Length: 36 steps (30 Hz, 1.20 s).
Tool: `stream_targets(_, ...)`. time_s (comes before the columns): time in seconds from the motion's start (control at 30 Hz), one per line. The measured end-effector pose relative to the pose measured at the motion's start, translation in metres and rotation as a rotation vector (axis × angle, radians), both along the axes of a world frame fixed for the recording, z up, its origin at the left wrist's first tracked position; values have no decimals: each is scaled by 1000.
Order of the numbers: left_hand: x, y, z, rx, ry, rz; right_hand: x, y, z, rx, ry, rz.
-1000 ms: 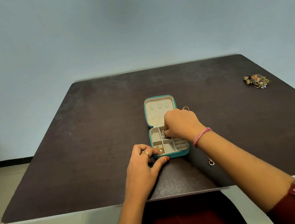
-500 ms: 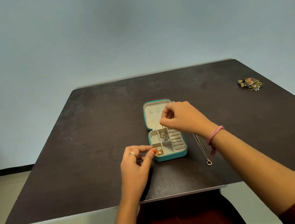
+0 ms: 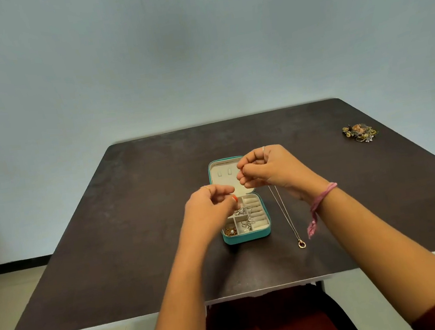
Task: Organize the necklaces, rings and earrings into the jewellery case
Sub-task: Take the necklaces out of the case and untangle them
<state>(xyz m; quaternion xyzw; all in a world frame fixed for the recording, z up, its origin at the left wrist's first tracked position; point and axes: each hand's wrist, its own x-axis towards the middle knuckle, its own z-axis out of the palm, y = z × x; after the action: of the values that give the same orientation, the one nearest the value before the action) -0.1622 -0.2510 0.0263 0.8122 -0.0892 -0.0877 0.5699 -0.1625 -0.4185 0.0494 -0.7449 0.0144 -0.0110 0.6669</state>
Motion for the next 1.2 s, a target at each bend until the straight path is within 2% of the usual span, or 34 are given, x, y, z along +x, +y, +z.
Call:
stream_targets(0.07,3,1,-7,36,21,19,-1,-5,-7,-24,24,-5)
stream_targets(0.13,3,4,-13,21,39,46,-2,-11,-14,-161,26,49)
stream_targets(0.23,2,10,-22,62,8,71,-5,-15,-25,-678,-22,217)
stream_targets(0.3,1,12,-28,81,-2,74,-6,-10,-32,-929,-22,326)
stream_targets(0.43,-2,10,-33,88,-22,73,-5,3,-40,-1089,21,395)
stream_targets(0.7,-4,8,-35,108,-23,74,0,18,-38,-1266,40,318)
stream_targets(0.83,-4,8,-34,98,-26,77,-1,17,-35,-1245,21,266)
stream_targets(1.03,-5,10,-31,77,-50,84,-5,8,-7,-1029,-114,187)
stream_targets(1.13,-6,2,-28,109,-47,22,-6,4,10,-859,-138,141)
stream_targets(1.2,-5,-4,-28,126,-15,1,-7,2,20,-659,-107,124)
